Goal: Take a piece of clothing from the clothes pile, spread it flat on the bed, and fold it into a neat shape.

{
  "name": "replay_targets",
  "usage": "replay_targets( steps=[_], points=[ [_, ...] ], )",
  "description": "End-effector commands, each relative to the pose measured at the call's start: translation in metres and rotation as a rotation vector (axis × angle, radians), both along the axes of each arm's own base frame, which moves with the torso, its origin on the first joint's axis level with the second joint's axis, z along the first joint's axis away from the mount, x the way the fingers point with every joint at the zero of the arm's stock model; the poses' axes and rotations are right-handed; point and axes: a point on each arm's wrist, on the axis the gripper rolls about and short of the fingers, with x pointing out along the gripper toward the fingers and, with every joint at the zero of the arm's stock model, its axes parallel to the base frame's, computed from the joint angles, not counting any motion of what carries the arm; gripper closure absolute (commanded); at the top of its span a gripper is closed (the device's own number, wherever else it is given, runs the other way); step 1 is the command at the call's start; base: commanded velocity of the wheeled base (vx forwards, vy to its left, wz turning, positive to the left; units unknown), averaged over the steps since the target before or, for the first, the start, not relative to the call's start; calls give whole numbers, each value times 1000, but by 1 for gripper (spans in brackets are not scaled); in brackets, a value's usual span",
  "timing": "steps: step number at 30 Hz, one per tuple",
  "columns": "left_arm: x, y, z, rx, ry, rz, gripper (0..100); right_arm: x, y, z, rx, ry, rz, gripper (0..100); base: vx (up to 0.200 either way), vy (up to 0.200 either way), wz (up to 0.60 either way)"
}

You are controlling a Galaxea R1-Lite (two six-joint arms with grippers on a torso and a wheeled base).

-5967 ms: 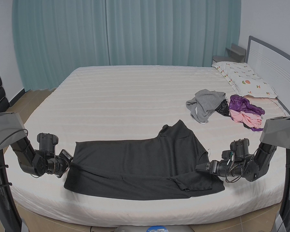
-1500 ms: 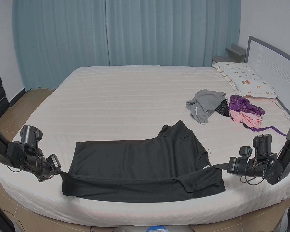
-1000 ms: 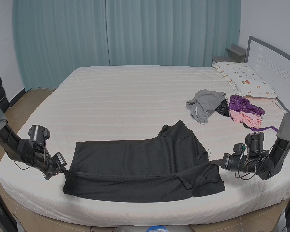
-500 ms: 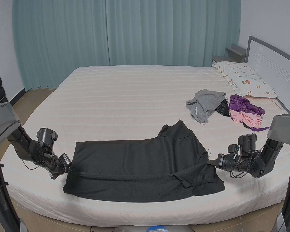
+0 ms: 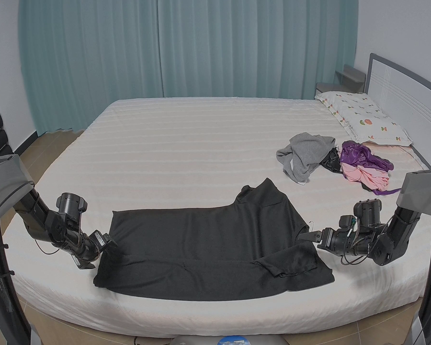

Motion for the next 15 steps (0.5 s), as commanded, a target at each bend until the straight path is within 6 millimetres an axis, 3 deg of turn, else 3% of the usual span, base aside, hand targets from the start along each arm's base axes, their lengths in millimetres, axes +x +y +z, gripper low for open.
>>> replay_targets(
  steps=[1,6,12,15],
  points=[
    [-3,3,11,-17,-47,13,0,-7,-7,21,41,-21,-44,0,0,0,0],
    [-12,3,23,-20,-102,13,0,-12,-10,28,96,-3,-96,0,0,0,0],
    [-19,1,20,-104,-123,12,0,-12,-11,27,139,-21,-126,0,0,0,0],
    [-19,1,19,-118,-120,21,0,-14,-9,27,138,-17,-119,0,200,0,0]
  ],
)
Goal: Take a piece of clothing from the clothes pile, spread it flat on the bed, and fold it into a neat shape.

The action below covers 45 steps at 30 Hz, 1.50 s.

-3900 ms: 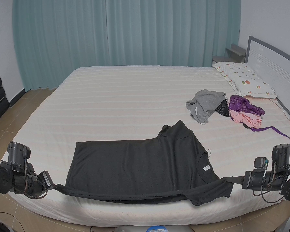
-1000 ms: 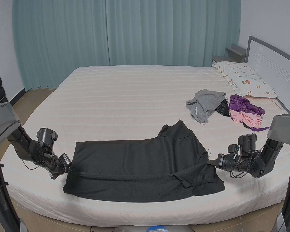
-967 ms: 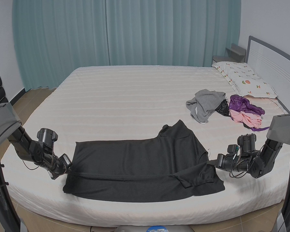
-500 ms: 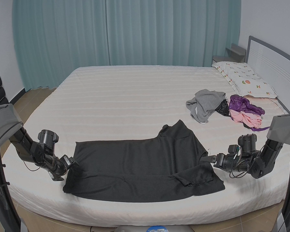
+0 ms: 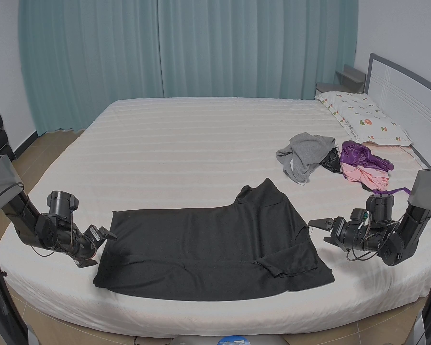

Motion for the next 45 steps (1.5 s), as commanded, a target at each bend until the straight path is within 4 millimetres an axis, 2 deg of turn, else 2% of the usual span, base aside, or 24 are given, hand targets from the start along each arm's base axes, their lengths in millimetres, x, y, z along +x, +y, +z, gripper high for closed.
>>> replay_targets(
  steps=[1,27,33,38,45],
  points=[
    [-3,0,2,-9,-1,7,0,-4,2,0,0,5,6,0,0,0,0],
    [-4,9,4,-28,4,58,0,-10,5,-5,-5,32,22,0,0,0,0],
    [-5,9,4,-28,4,61,0,-10,8,-5,-3,34,32,0,0,200,0],
    [-4,9,6,-23,-11,57,0,-10,8,-7,-5,36,33,0,0,0,0],
    [17,3,10,-18,-60,30,0,-8,10,-7,-4,36,38,0,0,0,0]
  ],
)
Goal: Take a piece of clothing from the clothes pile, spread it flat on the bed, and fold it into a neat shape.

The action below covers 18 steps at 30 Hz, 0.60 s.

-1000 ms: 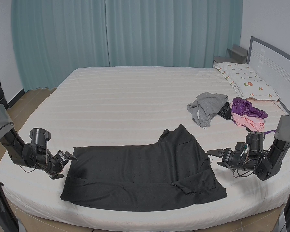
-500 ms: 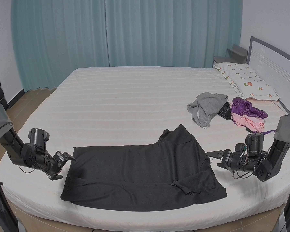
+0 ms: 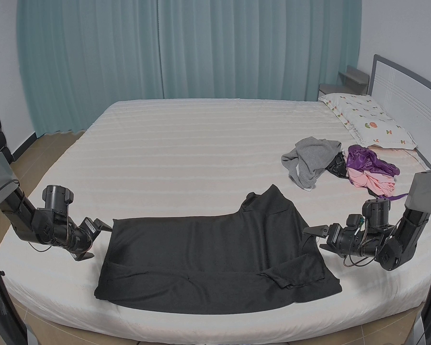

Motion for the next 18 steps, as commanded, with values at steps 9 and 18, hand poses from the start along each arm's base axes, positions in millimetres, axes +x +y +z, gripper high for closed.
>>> replay_targets(
  steps=[9,18],
  points=[
    [22,-15,-6,-3,-19,-44,0,2,4,-1,0,-1,11,0,0,0,0],
    [18,-20,-11,-15,10,-39,0,2,4,-1,0,-2,11,0,-111,0,0]
  ],
)
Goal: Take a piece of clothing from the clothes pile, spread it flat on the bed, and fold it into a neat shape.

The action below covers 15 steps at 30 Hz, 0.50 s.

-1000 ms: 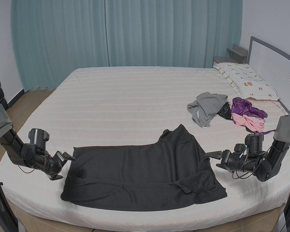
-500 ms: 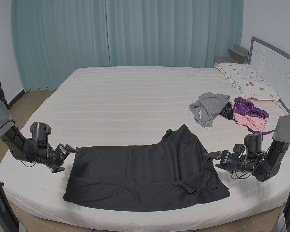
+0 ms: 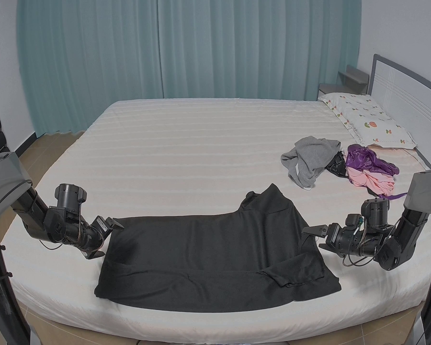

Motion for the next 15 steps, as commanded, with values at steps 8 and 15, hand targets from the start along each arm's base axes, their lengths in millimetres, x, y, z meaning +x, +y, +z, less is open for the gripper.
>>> replay_targets(
  steps=[8,15],
  points=[
    [-1,0,-3,2,11,3,0,0,0,0,1,-2,2,0,0,0,0],
    [2,0,-1,3,1,8,0,0,0,0,2,-1,1,0,86,0,0]
  ],
)
